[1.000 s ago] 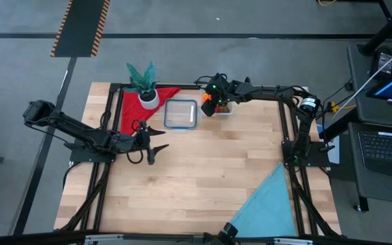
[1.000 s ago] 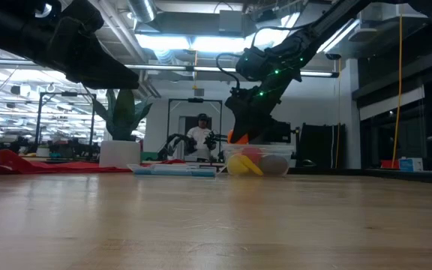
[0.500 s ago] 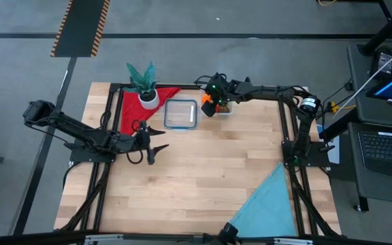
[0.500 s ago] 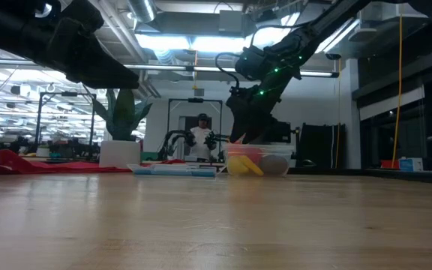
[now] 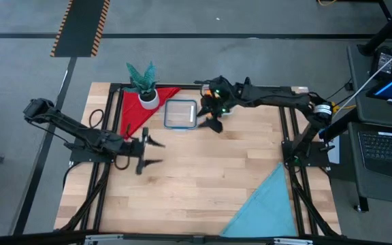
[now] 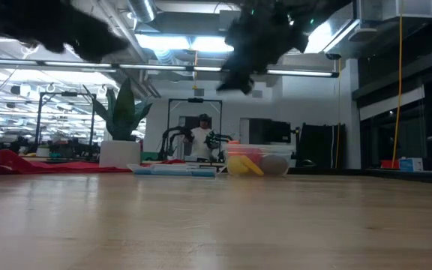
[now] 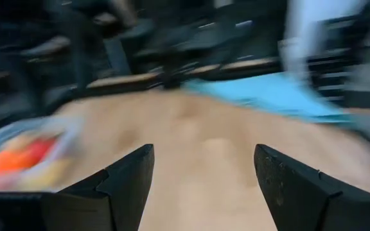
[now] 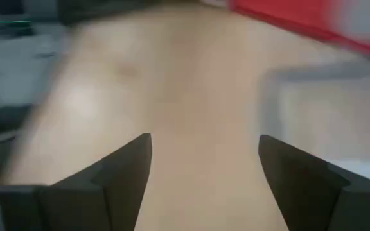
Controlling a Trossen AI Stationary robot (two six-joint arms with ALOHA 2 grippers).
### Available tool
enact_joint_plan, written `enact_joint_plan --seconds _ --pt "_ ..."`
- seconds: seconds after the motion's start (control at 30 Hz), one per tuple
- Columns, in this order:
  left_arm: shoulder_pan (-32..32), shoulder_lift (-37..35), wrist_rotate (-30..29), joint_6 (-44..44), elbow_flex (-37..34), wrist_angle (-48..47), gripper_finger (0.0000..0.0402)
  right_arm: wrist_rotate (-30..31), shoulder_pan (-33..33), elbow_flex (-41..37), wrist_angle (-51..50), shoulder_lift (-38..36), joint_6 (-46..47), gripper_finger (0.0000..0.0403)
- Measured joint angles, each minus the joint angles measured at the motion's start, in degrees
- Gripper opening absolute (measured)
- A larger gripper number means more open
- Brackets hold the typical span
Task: Pick and placing Produce into tupperware
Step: Return to Home position
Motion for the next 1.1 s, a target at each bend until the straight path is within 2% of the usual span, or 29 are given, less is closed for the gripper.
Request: enact_joint_plan --seconds 0.1,0.2,0.27,0.43,0.5,0.6,0.8,0.97,1.1 --pt "-2.03 -2.15 6.72 2.43 -0.09 -0.54 0.0261 -10.88 2.86 -0.66 0.99 -2.35 -3.16 0.0287" --pt "-3.01 -5.23 5.91 4.45 -1.79 -0.34 0.0261 -14.57 5.49 -4.85 6.23 -6.11 -3.96 0.0287" --pt "-3.01 -7.95 5.12 4.67 -3.94 0.54 0.0261 -12.08 6.51 -9.62 11.93 -9.51 -1.03 0.0287" --pt "-3.03 -17.17 5.16 4.66 -10.96 4.07 0.0261 0.66 7.53 -26.66 28.56 -21.79 6.81 0.0287" --pt "-3.03 -21.15 5.13 6.01 -13.25 5.52 0.0261 2.41 8.65 -33.40 35.74 -26.82 9.60 0.0287" --pt "-2.53 -25.77 5.17 6.84 -13.57 2.27 0.0261 5.63 10.58 -41.85 43.19 -34.00 12.03 0.0287" --pt "0.34 -30.08 4.90 9.43 -13.57 0.29 0.0261 16.48 13.05 -53.51 45.66 -48.55 12.17 0.0287" --pt "5.12 -30.68 4.89 6.58 -13.57 -4.84 0.0261 17.22 13.48 -60.20 48.79 -59.82 10.48 0.0287" --pt "8.75 -30.69 6.85 6.38 -13.57 -4.64 0.0261 17.36 12.35 -64.02 48.08 -68.24 10.51 0.0287"
